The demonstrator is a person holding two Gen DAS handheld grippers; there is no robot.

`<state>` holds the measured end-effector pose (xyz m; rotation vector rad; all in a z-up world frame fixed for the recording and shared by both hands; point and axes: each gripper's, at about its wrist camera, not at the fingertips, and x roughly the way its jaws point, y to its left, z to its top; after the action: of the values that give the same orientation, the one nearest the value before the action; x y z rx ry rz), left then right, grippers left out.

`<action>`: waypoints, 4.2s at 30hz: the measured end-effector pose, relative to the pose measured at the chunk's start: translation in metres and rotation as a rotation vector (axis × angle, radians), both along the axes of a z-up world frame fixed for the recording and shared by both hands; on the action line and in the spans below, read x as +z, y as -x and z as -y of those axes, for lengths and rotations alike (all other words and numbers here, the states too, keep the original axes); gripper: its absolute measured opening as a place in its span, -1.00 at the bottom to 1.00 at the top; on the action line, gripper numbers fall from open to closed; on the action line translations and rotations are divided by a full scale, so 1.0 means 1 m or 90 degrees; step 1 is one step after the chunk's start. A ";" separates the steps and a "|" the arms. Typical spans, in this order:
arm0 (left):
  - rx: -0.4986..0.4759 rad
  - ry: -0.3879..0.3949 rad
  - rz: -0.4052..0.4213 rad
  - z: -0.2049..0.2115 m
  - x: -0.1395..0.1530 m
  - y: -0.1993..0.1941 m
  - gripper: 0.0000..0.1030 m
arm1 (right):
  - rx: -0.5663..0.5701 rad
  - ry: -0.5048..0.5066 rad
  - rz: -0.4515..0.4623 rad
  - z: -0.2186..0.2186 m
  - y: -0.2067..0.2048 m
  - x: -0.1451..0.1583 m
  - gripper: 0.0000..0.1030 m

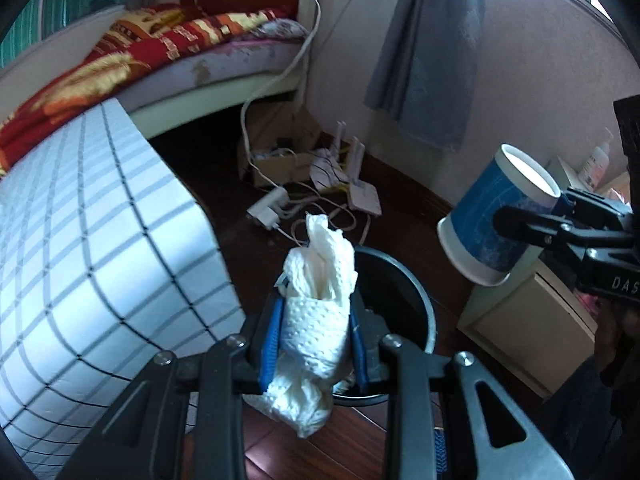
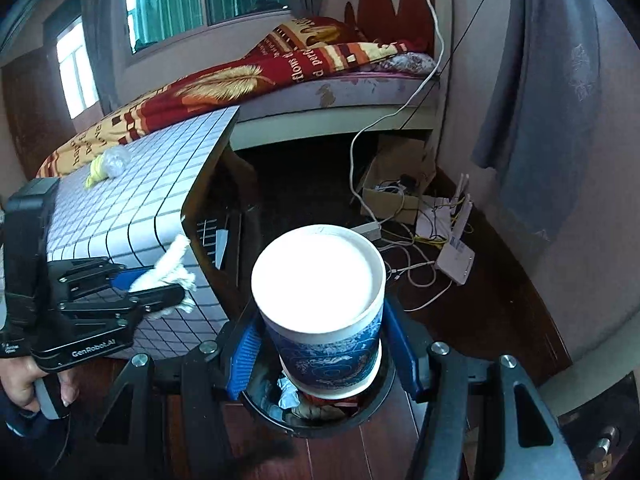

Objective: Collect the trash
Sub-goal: 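Carry the white tissue and paper cup toward the black bin, then open both tools over the black bin, dropping the tissue and paper cup, then withdraw both open tools from the bin back toward the table, then grasp the yellow cloth with the left tool while the right tool grasps the clear plastic bag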

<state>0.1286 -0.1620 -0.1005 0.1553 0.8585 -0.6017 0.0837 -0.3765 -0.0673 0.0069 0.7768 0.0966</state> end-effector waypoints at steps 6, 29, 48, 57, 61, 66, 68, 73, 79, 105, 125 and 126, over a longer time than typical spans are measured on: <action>-0.007 0.000 -0.056 0.009 -0.026 -0.009 -0.39 | 0.034 -0.003 -0.046 0.004 -0.013 -0.036 0.17; 0.035 -0.052 -0.130 0.027 -0.097 -0.033 0.91 | 0.091 0.095 -0.180 0.007 -0.046 -0.157 1.00; 0.135 -0.094 -0.025 -0.009 -0.068 -0.012 1.00 | 0.022 0.065 -0.119 0.010 -0.037 -0.115 1.00; 0.166 -0.072 0.006 -0.027 -0.037 0.002 1.00 | 0.033 0.063 -0.067 -0.016 -0.022 -0.077 1.00; 0.178 -0.080 0.015 -0.034 -0.027 0.007 1.00 | 0.034 0.061 -0.051 -0.024 -0.015 -0.062 1.00; 0.198 -0.071 0.036 -0.045 -0.006 0.014 1.00 | 0.036 0.056 -0.033 -0.033 -0.008 -0.044 1.00; 0.202 -0.068 0.045 -0.049 0.000 0.016 1.00 | 0.041 0.056 -0.025 -0.037 -0.006 -0.037 1.00; 0.219 -0.055 0.061 -0.064 0.015 0.018 1.00 | 0.061 0.052 -0.003 -0.054 -0.007 -0.018 1.00; 0.259 -0.060 0.070 -0.092 0.028 0.015 1.00 | 0.093 0.057 0.022 -0.083 -0.014 0.002 1.00; 0.448 -0.040 0.103 -0.271 0.068 -0.006 0.99 | 0.266 0.031 0.052 -0.258 -0.093 0.046 1.00; 0.513 -0.061 0.097 -0.359 0.051 -0.060 0.99 | 0.389 0.053 0.043 -0.382 -0.195 0.026 0.93; 0.513 -0.061 0.094 -0.363 0.049 -0.064 0.99 | 0.390 0.052 0.040 -0.388 -0.204 0.024 0.93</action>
<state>0.1928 0.2011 -0.0517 -0.0651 0.7291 0.2031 0.2879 0.0112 -0.0434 -0.3116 0.6985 0.6434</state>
